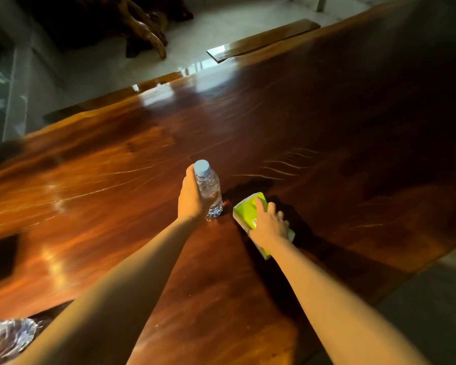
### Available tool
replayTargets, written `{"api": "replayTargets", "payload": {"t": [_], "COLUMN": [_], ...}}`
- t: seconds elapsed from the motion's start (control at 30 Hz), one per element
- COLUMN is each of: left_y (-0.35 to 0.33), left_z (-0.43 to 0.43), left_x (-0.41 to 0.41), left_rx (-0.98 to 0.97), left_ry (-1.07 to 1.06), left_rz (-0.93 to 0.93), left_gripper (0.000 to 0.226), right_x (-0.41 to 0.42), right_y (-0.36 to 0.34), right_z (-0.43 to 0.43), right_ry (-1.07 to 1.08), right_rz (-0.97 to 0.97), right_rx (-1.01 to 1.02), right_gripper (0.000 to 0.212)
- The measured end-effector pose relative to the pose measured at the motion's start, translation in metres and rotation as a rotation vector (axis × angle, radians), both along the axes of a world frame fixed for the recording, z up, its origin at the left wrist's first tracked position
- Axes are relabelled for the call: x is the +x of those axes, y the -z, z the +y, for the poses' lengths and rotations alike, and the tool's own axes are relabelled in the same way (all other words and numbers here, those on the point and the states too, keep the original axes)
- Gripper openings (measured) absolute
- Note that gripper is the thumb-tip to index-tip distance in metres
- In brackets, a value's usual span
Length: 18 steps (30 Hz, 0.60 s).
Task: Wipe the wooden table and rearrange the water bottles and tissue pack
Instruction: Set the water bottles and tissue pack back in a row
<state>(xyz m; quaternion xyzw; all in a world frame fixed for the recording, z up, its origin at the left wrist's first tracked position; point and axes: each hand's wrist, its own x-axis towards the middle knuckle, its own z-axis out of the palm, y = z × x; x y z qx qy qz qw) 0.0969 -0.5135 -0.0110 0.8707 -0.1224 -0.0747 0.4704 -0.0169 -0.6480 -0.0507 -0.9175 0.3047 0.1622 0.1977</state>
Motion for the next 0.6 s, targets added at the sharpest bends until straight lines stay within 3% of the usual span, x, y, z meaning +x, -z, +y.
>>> {"api": "replayTargets", "payload": {"t": [0.47,0.6], "left_y": [-0.009,-0.010], "left_z": [0.152,0.213], "left_x": [-0.043,-0.053], "left_rx": [-0.008,0.003], "left_ry": [-0.169,-0.249], "left_rz": [-0.022,-0.025], "left_gripper": [0.065,0.071], "right_x": [0.025,0.034], "right_y": [-0.011,-0.014], "right_z": [0.133,0.185], "right_ry": [-0.283,-0.383], "right_rz": [-0.039,-0.058], "right_rx": [-0.010,0.018], "right_gripper": [0.089,0.091]}}
